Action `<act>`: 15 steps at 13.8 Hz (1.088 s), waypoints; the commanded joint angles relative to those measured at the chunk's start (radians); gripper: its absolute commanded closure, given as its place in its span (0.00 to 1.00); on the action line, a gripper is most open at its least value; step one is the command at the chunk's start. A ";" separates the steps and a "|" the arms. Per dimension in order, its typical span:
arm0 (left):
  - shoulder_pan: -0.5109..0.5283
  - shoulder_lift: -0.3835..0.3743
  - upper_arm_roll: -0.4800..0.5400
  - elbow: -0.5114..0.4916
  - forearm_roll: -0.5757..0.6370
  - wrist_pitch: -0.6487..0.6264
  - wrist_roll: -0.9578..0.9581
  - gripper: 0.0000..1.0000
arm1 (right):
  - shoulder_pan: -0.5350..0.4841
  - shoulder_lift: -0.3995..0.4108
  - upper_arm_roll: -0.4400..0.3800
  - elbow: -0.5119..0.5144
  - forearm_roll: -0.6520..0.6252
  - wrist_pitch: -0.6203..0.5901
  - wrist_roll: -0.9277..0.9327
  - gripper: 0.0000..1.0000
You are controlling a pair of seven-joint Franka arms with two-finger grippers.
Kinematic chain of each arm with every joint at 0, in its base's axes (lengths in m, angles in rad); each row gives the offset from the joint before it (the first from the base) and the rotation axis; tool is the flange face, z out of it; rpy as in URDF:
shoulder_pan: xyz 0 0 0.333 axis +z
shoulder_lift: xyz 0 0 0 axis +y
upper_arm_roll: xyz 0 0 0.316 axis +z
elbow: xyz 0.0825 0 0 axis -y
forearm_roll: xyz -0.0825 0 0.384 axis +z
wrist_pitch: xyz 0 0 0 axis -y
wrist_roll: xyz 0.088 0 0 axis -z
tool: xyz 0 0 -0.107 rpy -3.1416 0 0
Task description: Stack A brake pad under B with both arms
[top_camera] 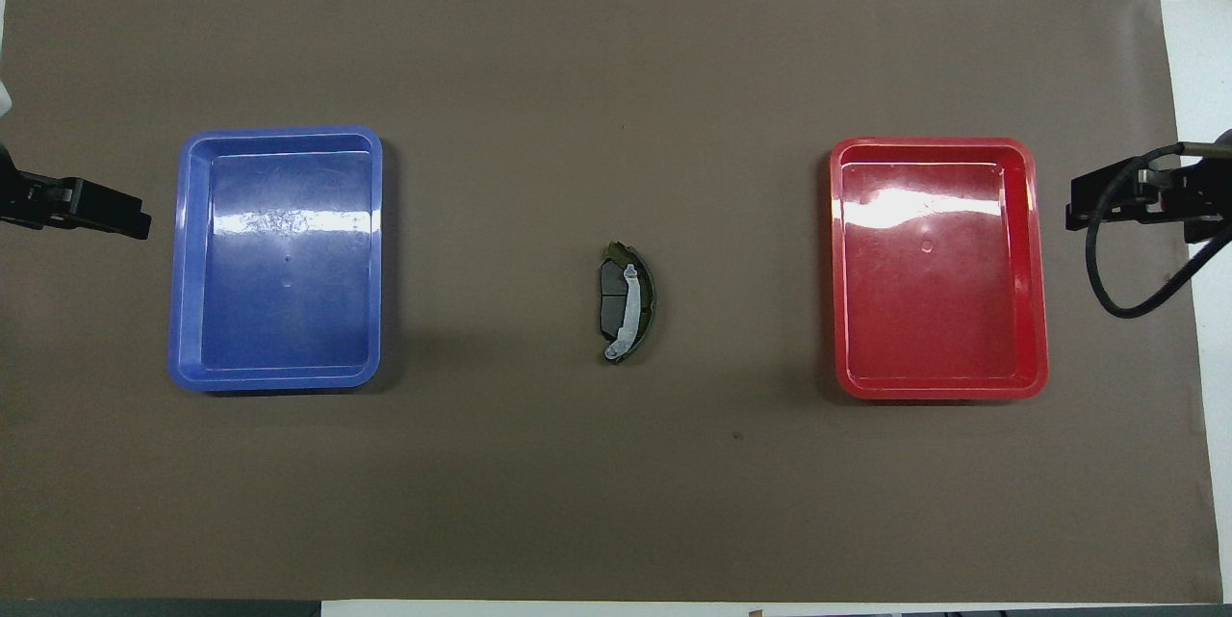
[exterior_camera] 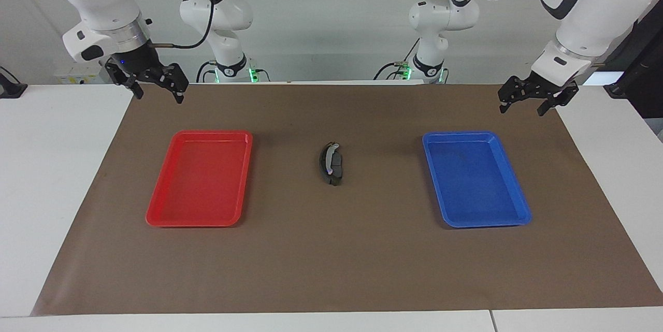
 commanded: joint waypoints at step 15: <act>0.011 -0.003 -0.008 -0.005 -0.013 0.001 -0.006 0.00 | 0.063 -0.005 -0.075 0.004 -0.001 -0.018 -0.014 0.00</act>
